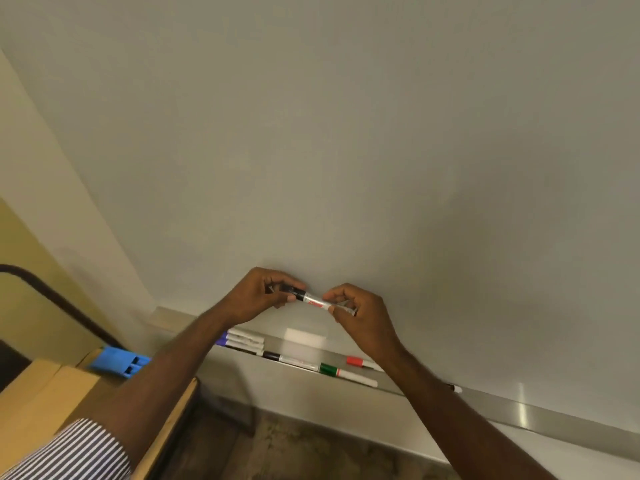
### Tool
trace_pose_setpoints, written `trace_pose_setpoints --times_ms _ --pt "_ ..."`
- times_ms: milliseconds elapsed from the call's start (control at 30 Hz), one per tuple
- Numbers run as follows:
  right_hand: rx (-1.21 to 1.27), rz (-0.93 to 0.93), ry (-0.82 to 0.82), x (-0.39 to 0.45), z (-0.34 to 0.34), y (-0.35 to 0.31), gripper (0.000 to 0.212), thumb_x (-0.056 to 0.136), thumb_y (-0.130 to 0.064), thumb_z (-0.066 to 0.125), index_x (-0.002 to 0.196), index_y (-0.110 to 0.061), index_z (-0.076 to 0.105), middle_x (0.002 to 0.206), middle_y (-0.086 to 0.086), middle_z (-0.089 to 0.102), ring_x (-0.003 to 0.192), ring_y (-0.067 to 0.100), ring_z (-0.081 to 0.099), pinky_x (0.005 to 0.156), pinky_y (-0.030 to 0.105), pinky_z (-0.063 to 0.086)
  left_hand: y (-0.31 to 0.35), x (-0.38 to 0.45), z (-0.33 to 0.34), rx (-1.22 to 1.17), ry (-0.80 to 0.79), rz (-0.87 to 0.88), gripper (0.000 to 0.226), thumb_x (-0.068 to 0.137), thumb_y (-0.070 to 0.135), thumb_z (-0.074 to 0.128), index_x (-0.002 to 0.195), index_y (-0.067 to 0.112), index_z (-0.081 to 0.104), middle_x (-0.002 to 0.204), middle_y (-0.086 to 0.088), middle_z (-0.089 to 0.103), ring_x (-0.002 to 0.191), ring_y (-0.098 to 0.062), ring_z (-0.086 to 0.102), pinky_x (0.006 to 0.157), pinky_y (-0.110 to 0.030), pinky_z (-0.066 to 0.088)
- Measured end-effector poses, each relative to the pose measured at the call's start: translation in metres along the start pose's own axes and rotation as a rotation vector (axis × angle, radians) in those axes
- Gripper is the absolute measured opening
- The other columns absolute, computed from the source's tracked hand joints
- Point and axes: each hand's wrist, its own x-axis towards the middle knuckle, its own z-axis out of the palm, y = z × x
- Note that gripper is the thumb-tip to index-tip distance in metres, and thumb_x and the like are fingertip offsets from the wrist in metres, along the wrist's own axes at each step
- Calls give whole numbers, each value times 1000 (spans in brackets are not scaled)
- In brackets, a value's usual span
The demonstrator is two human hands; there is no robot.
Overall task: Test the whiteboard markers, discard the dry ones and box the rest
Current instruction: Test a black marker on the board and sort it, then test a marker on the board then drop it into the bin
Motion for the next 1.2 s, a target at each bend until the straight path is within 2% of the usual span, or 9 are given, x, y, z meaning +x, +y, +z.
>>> trace_pose_setpoints --times_ms 200,367,500,600,700,833,1000,1133,1200 --pt "-98 101 -51 -11 38 67 22 87 -12 74 99 -30 77 95 -17 75 91 2 70 91 30 56 -67 -15 35 181 0 -86 26 88 14 77 108 31 77 99 22 75 92 0 69 83 -20 52" --pt "-252 210 -111 -16 65 103 24 88 -16 70 109 -25 78 107 -10 76 100 11 69 96 30 53 -112 -22 56 519 21 -67 25 90 22 71 114 29 75 114 9 72 104 -12 64 90 -30 51" --pt "-393 150 -175 -15 88 114 29 91 -17 63 116 -23 76 115 -5 74 109 15 64 101 27 46 -136 -23 60 723 -34 4 19 90 30 65 105 24 75 104 0 74 98 -21 65 83 -31 50" --pt "-528 36 -157 -14 102 128 31 83 -9 69 111 -20 78 107 0 76 101 22 68 93 31 52 -151 -21 63 851 -43 87 13 85 30 69 94 23 75 90 3 74 84 -21 66 72 -32 55" --pt "-625 -33 -168 -13 110 144 40 61 -4 85 96 -23 80 91 -4 77 84 19 73 77 27 59 -160 -18 67 974 -79 175 11 78 24 72 88 22 74 83 3 73 77 -20 66 65 -30 54" --pt "-728 -99 -183 -10 120 153 49 52 -4 89 95 -24 79 89 -6 76 81 16 72 73 24 58 -170 -21 71 994 -55 192 29 74 14 82 101 20 74 96 1 75 88 -21 67 76 -32 56" --pt "-772 -98 -218 -6 133 160 49 49 -7 91 94 -24 79 87 -6 76 76 17 71 68 24 58 -179 -33 86 968 -9 212 35 79 21 82 113 18 74 108 -1 76 98 -19 72 92 -35 56" --pt "-769 -87 -219 -7 135 169 46 51 -9 91 93 -23 80 88 -6 76 77 16 72 68 24 59 -181 -35 87 968 17 190 33 89 29 53 115 21 73 107 1 76 97 -17 71 92 -33 56" --pt "-758 -91 -219 -8 134 172 46 53 -8 90 95 -23 79 89 -5 76 78 16 73 63 25 59 -181 -36 87 976 2 192 37 89 29 50 117 21 72 108 2 75 98 -17 71 93 -33 55"
